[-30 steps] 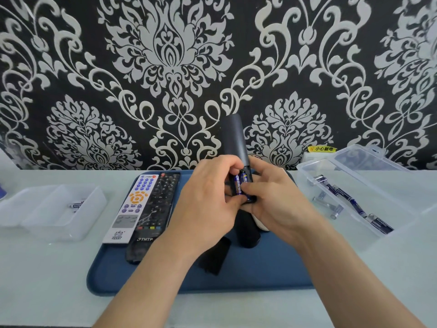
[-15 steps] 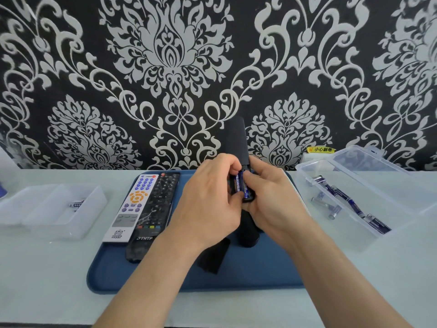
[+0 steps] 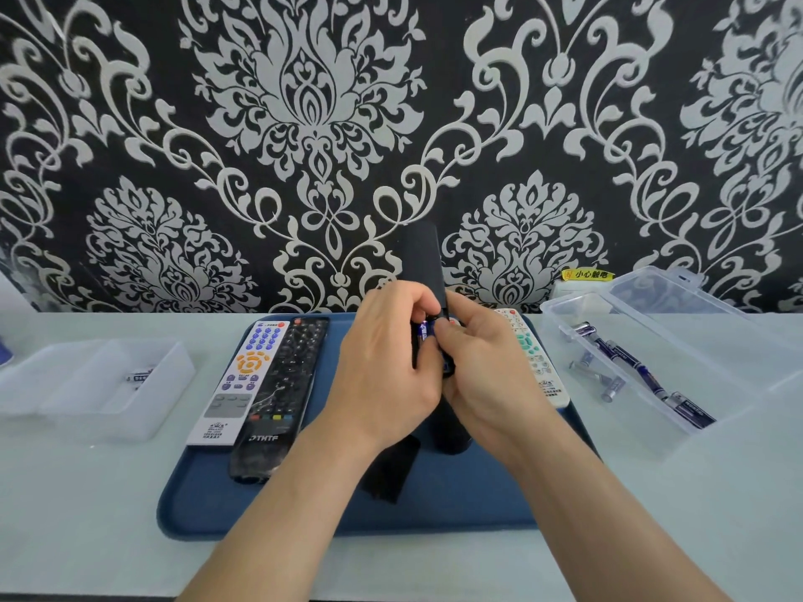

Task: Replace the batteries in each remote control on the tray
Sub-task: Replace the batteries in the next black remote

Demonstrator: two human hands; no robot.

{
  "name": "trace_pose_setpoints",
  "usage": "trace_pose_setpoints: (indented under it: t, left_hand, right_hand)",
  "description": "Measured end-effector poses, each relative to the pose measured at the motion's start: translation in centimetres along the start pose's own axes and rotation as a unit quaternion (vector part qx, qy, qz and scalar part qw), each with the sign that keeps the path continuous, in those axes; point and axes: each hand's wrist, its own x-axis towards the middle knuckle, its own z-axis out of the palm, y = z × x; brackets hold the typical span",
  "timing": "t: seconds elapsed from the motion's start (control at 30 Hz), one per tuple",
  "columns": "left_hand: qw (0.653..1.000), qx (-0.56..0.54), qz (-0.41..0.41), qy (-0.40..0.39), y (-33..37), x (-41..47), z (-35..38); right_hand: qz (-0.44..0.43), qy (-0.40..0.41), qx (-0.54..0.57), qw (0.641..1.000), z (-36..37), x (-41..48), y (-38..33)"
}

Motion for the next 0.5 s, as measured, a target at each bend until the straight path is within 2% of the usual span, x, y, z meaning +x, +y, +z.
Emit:
trace_pose_setpoints:
  t: [0.17,0.33,0.43,0.5]
  left_hand:
    - [0.999,0.011,0.022,0.025,0.2,-0.2,0.0]
    - [0.999,-0.02,-0.008,0.035,0.8,-0.5,0.2]
    - [0.996,-0.032,-0.065,0.054,1.1,-0.3,0.0]
    - [0.981,-0.098,-0.152,0.069,1.3,0.1,-0.1]
  right_hand:
    - [0.025,-0.011,0.031,0.999,0.1,-0.1,-0.5]
    - [0.054,-0.034,0.098,0.993,-0.3,0.0,-1.0]
    - [0.066,-0.044,0.101,0.992,-0.3,0.0,-0.9]
    - [0.067,-0.04,0.079,0.994,-0.4,0.2,-0.6]
